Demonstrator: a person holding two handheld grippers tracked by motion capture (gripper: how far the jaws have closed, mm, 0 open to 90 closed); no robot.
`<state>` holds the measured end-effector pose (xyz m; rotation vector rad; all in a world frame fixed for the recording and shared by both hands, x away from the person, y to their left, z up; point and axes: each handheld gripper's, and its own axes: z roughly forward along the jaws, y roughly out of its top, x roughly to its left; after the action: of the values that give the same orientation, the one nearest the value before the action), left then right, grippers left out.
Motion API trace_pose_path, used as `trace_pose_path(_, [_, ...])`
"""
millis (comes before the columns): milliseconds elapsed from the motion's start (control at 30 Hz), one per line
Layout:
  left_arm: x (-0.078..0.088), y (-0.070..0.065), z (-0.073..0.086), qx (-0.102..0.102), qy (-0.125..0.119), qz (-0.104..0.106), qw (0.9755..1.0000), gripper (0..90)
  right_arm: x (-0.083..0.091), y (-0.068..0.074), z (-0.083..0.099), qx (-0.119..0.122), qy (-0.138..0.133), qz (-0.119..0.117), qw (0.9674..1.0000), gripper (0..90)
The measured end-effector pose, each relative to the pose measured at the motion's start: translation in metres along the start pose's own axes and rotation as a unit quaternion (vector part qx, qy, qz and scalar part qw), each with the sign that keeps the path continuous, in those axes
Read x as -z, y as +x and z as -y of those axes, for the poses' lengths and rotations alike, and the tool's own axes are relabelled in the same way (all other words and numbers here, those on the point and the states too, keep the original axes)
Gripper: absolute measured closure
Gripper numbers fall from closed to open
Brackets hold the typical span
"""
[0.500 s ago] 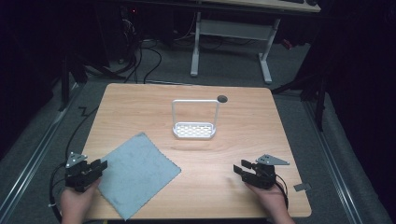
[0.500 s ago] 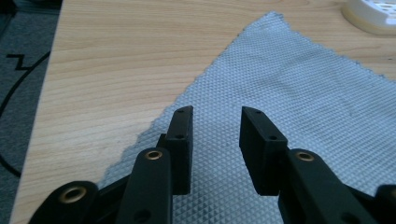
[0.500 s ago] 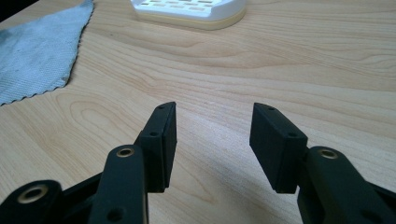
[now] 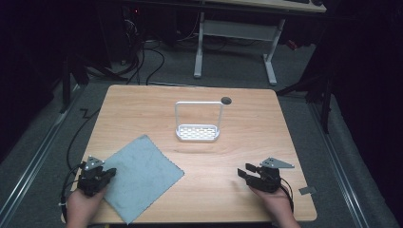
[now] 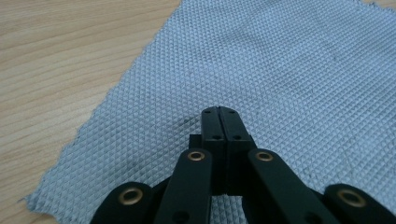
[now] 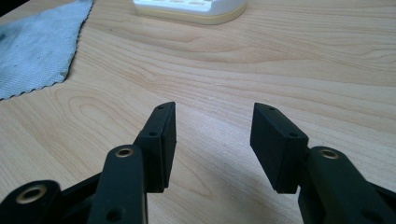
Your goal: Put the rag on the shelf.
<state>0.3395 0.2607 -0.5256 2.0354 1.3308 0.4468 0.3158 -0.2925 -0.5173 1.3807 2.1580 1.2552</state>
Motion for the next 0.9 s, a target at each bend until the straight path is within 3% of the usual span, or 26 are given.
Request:
trace_pose_path(167, [-0.003,-0.01,-0.001,-0.012,-0.001,0.023,0.9997,90.0,0.0,0.001,0.001,0.002,0.004,-0.001,1.0,51.0])
trace_pose_path(267, [-0.004,-0.028,-0.002,-0.036,0.006,0.05,0.9981,89.9,-0.001,0.0,0.001,0.005,0.004,-0.001,1.0,51.0])
trace_pose_path(300, [-0.004,-0.028,-0.002,-0.036,0.006,0.05,0.9981,89.7,-0.001,0.0,0.001,0.005,0.004,-0.001,1.0,51.0])
trace_pose_path(433, [-0.007,-0.054,-0.004,-0.067,0.012,0.084,0.9942,89.2,-0.001,0.0,0.002,0.004,0.004,-0.001,1.0,50.9])
trace_pose_path(467, [-0.008,-0.065,-0.005,-0.085,0.016,0.094,0.9918,88.5,-0.001,0.0,0.002,0.003,0.005,-0.002,1.0,50.8])
trace_pose_path(500, [-0.008,-0.065,-0.005,-0.085,0.016,0.094,0.9918,88.2,-0.002,0.0,0.002,0.003,0.005,-0.002,1.0,50.7])
trace_pose_path(633, [-0.013,-0.09,-0.009,-0.116,0.019,0.117,0.9861,87.1,-0.003,0.0,0.003,0.003,0.006,-0.003,1.0,50.6])
trace_pose_path(700, [-0.017,-0.106,-0.01,-0.124,0.016,0.139,0.9823,86.9,-0.003,0.001,0.003,0.003,0.007,-0.003,1.0,50.6])
trace_pose_path(733, [-0.017,-0.106,-0.01,-0.124,0.016,0.139,0.9823,86.6,-0.004,0.001,0.003,0.005,0.007,-0.004,1.0,50.6])
trace_pose_path(833, [-0.019,-0.117,-0.012,-0.14,0.019,0.156,0.9776,85.0,-0.005,0.002,0.003,0.004,0.009,-0.003,0.9999,50.5])
trace_pose_path(867, [-0.019,-0.119,-0.013,-0.145,0.017,0.155,0.9772,81.6,-0.005,0.003,0.002,0.007,0.01,-0.006,0.9999,50.6])
trace_pose_path(900, [-0.019,-0.117,-0.013,-0.144,0.012,0.147,0.9785,79.5,-0.006,0.004,0.002,0.009,0.009,-0.007,0.9999,51.2])
